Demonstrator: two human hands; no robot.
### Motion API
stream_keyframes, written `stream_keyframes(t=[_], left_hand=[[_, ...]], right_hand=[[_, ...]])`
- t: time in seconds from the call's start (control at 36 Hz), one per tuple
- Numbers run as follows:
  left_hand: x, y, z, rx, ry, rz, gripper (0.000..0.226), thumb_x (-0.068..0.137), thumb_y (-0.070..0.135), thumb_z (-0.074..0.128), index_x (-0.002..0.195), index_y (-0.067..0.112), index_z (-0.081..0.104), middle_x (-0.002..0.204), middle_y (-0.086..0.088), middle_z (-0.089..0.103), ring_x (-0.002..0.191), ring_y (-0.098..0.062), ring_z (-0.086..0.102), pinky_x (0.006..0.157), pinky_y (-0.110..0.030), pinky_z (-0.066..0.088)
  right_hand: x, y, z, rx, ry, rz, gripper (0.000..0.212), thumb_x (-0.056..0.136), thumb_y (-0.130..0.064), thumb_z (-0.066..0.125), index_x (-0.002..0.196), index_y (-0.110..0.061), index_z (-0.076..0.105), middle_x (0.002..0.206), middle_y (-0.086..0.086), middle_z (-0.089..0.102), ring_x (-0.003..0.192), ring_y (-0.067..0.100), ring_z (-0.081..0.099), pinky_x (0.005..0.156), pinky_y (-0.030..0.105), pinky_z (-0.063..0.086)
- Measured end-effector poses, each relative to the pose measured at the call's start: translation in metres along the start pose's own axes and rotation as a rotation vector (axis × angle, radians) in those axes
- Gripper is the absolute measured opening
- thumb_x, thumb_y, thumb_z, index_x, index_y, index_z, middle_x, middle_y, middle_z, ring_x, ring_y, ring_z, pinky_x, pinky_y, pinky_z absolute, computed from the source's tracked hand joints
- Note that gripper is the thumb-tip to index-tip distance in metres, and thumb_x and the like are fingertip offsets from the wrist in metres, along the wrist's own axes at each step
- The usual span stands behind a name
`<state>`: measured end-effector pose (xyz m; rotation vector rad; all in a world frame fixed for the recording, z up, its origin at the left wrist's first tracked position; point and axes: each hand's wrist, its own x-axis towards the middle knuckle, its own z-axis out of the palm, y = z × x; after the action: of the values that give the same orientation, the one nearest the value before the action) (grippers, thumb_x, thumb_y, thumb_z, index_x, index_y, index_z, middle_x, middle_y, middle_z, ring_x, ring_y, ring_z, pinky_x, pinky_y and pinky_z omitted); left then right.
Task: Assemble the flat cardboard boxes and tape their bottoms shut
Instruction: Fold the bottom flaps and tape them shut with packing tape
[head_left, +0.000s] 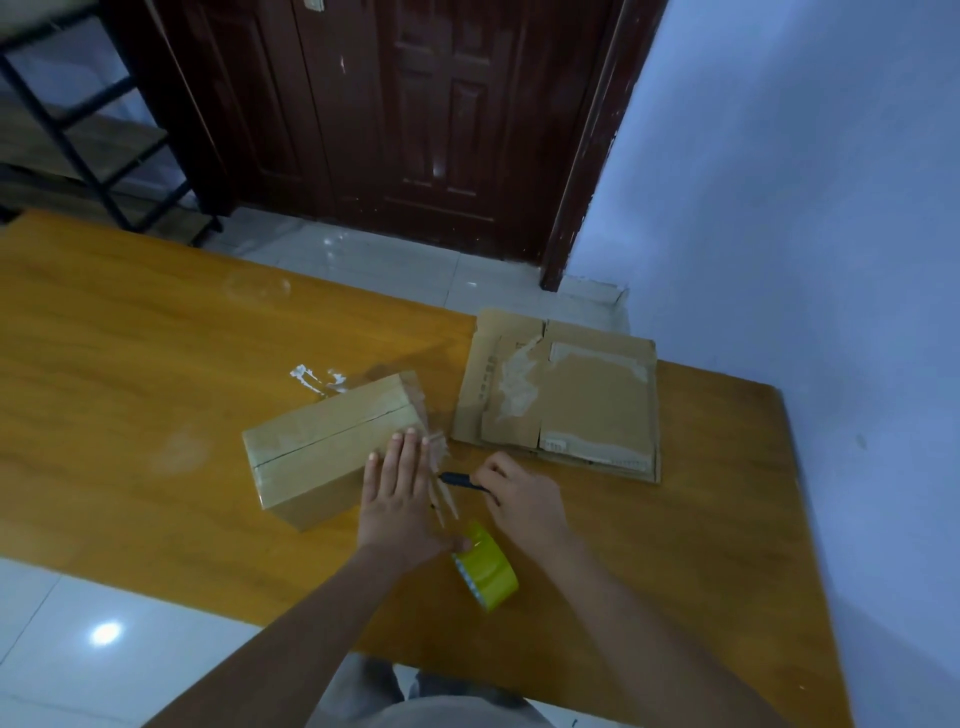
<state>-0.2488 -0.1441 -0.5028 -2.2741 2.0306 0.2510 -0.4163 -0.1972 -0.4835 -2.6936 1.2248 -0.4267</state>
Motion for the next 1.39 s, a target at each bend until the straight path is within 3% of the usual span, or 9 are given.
stream_keyframes(t=[0.33, 0.5, 0.64, 0.72, 0.86, 0.97, 1.19, 1.28, 1.39], left_hand=[[0.001, -0.003, 0.001, -0.069, -0.081, 0.037, 0.137, 0.043, 0.093, 0.041, 0.146, 0.004, 0.023, 0.152, -0.014, 0.03, 0.141, -0.029, 0.02, 0.117, -0.044, -0.005], [0.001, -0.002, 0.0, -0.053, -0.094, -0.004, 0.138, 0.043, 0.093, 0.045, 0.146, 0.005, 0.021, 0.155, -0.013, 0.019, 0.143, -0.026, 0.01, 0.116, -0.043, -0.011], [-0.001, 0.0, 0.001, -0.026, 0.011, 0.009, 0.137, 0.057, 0.092, 0.043, 0.137, 0.01, -0.032, 0.146, -0.007, -0.038, 0.137, -0.022, -0.034, 0.107, -0.043, -0.029], [0.0, -0.001, 0.001, -0.031, 0.037, 0.003, 0.139, 0.054, 0.092, 0.046, 0.141, 0.01, -0.025, 0.151, -0.008, -0.03, 0.138, -0.022, -0.031, 0.109, -0.043, -0.026], [0.001, -0.003, 0.001, -0.029, -0.019, -0.003, 0.142, 0.045, 0.094, 0.044, 0.147, 0.006, 0.001, 0.158, -0.012, 0.002, 0.144, -0.026, -0.007, 0.115, -0.045, -0.012], [-0.001, -0.001, 0.002, -0.027, 0.017, 0.016, 0.137, 0.057, 0.092, 0.042, 0.138, 0.009, -0.032, 0.146, -0.008, -0.038, 0.136, -0.023, -0.034, 0.11, -0.045, -0.024], [0.004, -0.004, 0.007, -0.032, -0.011, 0.034, 0.14, 0.042, 0.095, 0.035, 0.148, 0.006, 0.011, 0.155, -0.014, 0.018, 0.144, -0.029, 0.01, 0.116, -0.047, 0.0], [0.005, -0.005, 0.01, -0.046, -0.005, 0.054, 0.14, 0.042, 0.094, 0.04, 0.147, 0.006, 0.014, 0.155, -0.014, 0.019, 0.146, -0.027, 0.007, 0.116, -0.048, 0.003], [0.005, -0.007, 0.012, -0.024, 0.033, 0.065, 0.141, 0.041, 0.093, 0.044, 0.147, 0.005, 0.015, 0.155, -0.013, 0.02, 0.146, -0.026, -0.001, 0.115, -0.047, 0.004]], right_hand=[[0.015, -0.013, -0.005, -0.187, -0.114, -0.047, 0.035, 0.045, -0.009, 0.086, 0.069, -0.02, 0.063, 0.07, 0.001, 0.055, 0.049, 0.018, 0.053, 0.036, 0.019, 0.022], [0.012, -0.015, -0.004, -0.252, -0.142, 0.013, 0.034, 0.045, -0.012, 0.086, 0.069, -0.019, 0.063, 0.07, 0.002, 0.054, 0.049, 0.02, 0.052, 0.037, 0.02, 0.023], [-0.004, 0.009, -0.006, -0.218, -0.202, 0.282, 0.035, 0.061, -0.004, 0.08, 0.09, -0.017, 0.066, 0.087, 0.005, 0.058, 0.065, 0.022, 0.061, 0.041, 0.025, 0.032], [-0.026, 0.027, 0.001, -0.173, -0.365, 0.46, 0.032, 0.091, -0.003, 0.049, 0.12, -0.016, 0.049, 0.116, 0.005, 0.048, 0.093, 0.023, 0.058, 0.058, 0.028, 0.04], [-0.059, 0.036, 0.017, -0.125, -0.488, 0.585, 0.038, 0.093, -0.004, 0.047, 0.128, -0.017, 0.042, 0.127, 0.004, 0.043, 0.108, 0.021, 0.052, 0.077, 0.028, 0.046], [-0.063, 0.035, 0.025, -0.138, -0.495, 0.595, 0.035, 0.095, -0.005, 0.045, 0.127, -0.017, 0.044, 0.13, 0.004, 0.043, 0.116, 0.02, 0.049, 0.097, 0.032, 0.039], [0.007, -0.003, 0.013, 0.759, -0.215, 0.81, 0.033, 0.096, -0.03, 0.053, 0.125, -0.016, 0.055, 0.114, -0.003, 0.057, 0.112, 0.016, 0.056, 0.079, 0.016, 0.04], [0.024, -0.016, 0.019, 0.768, -0.377, 0.772, 0.045, 0.093, -0.035, 0.057, 0.132, -0.012, 0.051, 0.126, 0.002, 0.057, 0.117, 0.02, 0.054, 0.089, 0.025, 0.042], [0.025, -0.025, 0.035, 0.709, -0.425, 0.705, 0.025, 0.094, -0.025, 0.055, 0.114, -0.012, 0.062, 0.115, 0.004, 0.064, 0.105, 0.019, 0.06, 0.082, 0.025, 0.045]])
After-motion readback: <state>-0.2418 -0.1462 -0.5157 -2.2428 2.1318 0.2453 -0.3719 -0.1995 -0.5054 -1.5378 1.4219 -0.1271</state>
